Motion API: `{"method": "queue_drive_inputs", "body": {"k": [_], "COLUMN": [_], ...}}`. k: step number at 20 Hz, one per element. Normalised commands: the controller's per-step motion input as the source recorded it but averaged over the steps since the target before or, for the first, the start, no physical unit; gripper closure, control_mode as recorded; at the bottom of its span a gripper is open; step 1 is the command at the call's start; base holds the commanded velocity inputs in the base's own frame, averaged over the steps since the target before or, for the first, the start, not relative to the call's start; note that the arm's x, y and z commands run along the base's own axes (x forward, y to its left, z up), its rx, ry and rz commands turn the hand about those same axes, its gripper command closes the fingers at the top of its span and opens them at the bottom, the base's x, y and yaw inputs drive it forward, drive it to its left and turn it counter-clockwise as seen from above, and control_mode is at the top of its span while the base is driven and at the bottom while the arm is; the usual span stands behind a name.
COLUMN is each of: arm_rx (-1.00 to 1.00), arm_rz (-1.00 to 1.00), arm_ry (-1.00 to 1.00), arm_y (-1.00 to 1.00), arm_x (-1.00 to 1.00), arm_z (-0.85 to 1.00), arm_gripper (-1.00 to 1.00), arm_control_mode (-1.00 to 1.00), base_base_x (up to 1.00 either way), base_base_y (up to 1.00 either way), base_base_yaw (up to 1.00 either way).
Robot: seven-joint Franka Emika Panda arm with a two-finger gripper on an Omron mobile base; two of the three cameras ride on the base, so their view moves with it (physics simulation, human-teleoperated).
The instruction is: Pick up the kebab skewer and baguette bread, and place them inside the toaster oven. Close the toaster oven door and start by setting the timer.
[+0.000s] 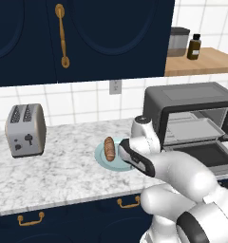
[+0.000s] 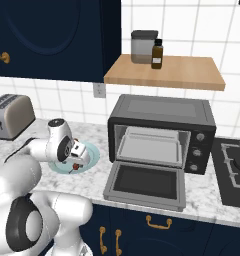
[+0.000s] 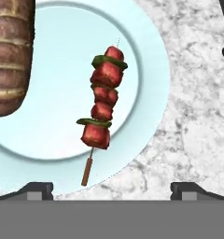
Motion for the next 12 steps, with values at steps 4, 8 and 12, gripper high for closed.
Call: {"method": "queue_drive_inputs", "body": {"k": [4,8,12], "arm_rx": [0.0,0.0,0.0], "arm_rz": [0.0,0.0,0.0], "arm_ry": [0.1,0.02,0.0], "arm_y": [0.09,0.2,0.12], "arm_x": [0.34,0.17,0.05], "arm_z": [-0.18,-0.23,-0.28], "arm_gripper": [-1.0,-1.0,-1.0], "arm_control_mode": [-1.0,-1.0,-1.0], "base_base_x": [0.0,0.0,0.0], "base_base_y": [0.0,0.0,0.0], "base_base_yaw": [0.0,0.0,0.0]}}
